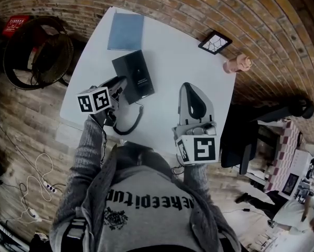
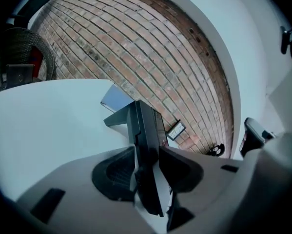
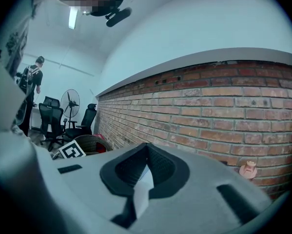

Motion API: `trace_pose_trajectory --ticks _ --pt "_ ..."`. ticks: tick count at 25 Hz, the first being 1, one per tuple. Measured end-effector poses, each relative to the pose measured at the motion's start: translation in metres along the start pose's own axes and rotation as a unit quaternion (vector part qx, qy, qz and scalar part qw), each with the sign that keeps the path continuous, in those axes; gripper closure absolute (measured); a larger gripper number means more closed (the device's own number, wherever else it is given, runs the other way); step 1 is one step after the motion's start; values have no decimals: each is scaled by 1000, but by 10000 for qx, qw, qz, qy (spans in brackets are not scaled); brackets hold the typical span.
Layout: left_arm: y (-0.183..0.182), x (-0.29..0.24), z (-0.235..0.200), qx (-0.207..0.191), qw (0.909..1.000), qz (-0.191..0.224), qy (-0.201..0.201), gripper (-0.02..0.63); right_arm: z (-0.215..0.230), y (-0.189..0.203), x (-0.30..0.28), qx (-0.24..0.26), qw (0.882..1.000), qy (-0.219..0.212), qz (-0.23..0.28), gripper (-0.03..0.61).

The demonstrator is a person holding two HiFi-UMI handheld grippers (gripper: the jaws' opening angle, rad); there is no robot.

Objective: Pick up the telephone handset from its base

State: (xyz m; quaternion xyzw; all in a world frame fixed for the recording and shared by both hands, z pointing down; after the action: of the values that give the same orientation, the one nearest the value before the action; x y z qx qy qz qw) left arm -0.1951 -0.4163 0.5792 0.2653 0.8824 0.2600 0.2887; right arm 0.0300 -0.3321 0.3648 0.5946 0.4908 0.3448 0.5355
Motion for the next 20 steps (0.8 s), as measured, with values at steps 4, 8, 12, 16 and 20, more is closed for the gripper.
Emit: trace_pose_trajectory --ticks 4,8,12,16,20 --pt "0 -6 0 -24 10000 -27 75 483 1 3 -2 15 10000 37 -18 575" --pt "7 -11 4 262 9990 -104 337 494 2 3 -2 17 10000 48 -41 575" --pt "9 -11 7 680 9963 -195 483 522 4 2 -2 21 10000 61 -27 575" --pt "7 -9 8 901 9943 -212 537 532 4 1 -2 39 10000 44 -19 575" --pt "4 -5 11 1070 9921 -136 637 534 4 0 -1 48 10000 56 -5 575"
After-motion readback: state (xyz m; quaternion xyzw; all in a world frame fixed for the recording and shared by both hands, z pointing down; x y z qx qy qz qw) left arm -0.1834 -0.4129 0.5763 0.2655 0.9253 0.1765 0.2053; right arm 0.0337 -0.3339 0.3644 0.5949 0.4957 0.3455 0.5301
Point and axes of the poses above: the fingertips, and each gripper's own axes: x backward along the fingers, z to its right, y out of its underside, the point moved 7 cm from there along x, backward along the fingers, and after that the axes turned 4 degrees about y, right-handed, at the moved point
